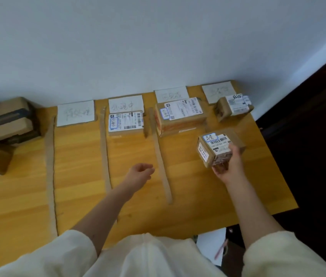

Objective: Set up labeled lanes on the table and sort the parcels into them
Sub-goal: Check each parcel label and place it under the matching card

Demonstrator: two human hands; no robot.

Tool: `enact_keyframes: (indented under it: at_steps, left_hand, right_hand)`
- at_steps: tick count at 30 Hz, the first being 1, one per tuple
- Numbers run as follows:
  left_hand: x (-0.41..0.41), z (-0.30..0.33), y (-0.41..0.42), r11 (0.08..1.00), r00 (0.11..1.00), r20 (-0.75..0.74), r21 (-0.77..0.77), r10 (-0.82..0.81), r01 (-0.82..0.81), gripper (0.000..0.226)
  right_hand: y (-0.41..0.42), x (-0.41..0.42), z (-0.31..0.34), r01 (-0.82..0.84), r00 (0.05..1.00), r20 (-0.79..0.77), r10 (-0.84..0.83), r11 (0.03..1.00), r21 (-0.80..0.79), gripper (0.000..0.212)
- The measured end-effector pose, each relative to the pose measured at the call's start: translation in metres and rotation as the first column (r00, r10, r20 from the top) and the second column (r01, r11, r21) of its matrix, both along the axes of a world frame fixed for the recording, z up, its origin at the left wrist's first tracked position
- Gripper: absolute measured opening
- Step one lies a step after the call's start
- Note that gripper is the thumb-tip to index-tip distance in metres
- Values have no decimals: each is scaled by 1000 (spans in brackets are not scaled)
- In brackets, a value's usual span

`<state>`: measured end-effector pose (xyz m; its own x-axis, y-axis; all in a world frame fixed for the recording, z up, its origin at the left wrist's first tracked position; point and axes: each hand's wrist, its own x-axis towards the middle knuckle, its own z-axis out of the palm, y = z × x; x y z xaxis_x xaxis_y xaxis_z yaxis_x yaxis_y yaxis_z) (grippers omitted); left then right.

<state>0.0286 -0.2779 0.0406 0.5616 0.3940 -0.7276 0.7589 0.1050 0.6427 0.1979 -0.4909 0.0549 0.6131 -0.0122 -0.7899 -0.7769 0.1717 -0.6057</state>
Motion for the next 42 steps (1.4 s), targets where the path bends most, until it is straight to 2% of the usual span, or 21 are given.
enact_keyframes:
  at_steps: [11,15,21,28,32,36,42]
  left_hand:
    - [34,-1,-24,999,1000,-20,49,20,-19,30]
    - [41,0,-25,998,999,-23,61,37,-35,29]
    - [46,-2,-28,996,998,-30,66,54,-52,27]
    - [38,-3,-29,995,997,-22,68,72,-70,28]
    - [28,-3,-25,993,995,-18,67,100,-99,31]
    - [16,-5,-22,991,993,-11,63,118,-117,32]
    - [-15,-8,-5,983,984,-3,54,176,-175,30]
  right_hand:
    - [-30,92,-10,135,991,-3,-136,990,-33,37]
    - [-33,112,-15,173,985,10,-172,985,-24,26]
    - [-27,115,-19,77,991,-107,-83,995,-56,43]
    - [-22,113,-29,83,992,-94,-86,996,-38,45]
    - [-11,95,-22,93,984,-144,-100,994,-50,44]
    - [16,54,-15,-41,984,-177,28,996,-74,24]
    - [79,-22,-4,-293,934,-174,311,948,121,9]
